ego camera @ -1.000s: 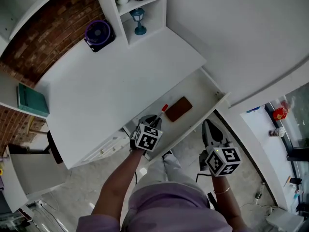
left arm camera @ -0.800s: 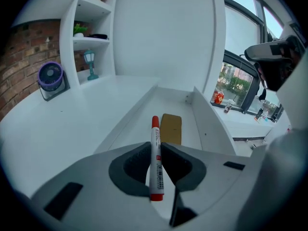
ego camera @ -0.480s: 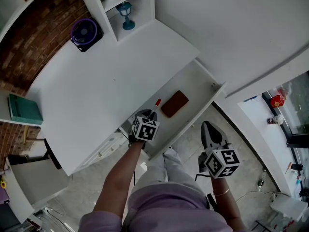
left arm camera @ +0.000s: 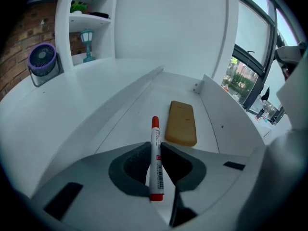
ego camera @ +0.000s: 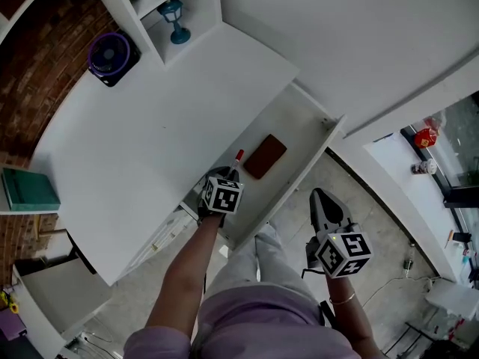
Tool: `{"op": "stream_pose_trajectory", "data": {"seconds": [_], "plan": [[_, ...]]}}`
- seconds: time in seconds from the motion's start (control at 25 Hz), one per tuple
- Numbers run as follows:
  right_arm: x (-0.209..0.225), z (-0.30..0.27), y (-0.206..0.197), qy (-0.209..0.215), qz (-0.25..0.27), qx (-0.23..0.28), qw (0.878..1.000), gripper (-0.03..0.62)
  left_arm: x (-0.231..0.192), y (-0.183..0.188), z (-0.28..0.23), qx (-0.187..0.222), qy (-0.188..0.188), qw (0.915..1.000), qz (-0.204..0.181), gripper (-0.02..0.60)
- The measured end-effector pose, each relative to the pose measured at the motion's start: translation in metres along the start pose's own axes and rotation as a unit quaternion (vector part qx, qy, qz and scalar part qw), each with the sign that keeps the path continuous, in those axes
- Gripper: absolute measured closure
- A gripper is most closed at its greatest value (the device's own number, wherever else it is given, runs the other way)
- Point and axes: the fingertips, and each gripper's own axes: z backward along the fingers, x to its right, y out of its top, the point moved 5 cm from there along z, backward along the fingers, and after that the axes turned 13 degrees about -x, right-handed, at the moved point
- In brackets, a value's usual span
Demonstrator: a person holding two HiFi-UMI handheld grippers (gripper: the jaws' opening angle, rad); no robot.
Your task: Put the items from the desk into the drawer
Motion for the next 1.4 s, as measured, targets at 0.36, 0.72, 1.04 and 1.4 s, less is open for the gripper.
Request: {"op": "stream_pose_trajectory", "data": {"seconds": [0.36,0.72,1.04,1.4], "plan": [[0.005,-0.001,-0.007,-0.016,-0.017,-0.007,1.000,0.591,-0.003,-0.010,-0.018,-0.024,-0.002,0.9997,0.000,0.514],[0.006,-0.003,-0.007,-0.016,-0.020,-0.009,1.000,0.591,-0.002,-0.017,-0.027,-0.043,-0.004,0.9990,-0.004,0.512],[0.014,-0.001,-0.009,-0.017,-0.023,-0.011,1.000,0.591,-0.002,-0.021,-0.033,-0.058,0.003,0.9983,0.000,0.511],[0.018,0.001,-0.006,-0.009,-0.021,-0.010,1.000,0.591,-0.004,-0.020,-0.030,-0.053,0.002,0.9984,0.020,0.468]]}}
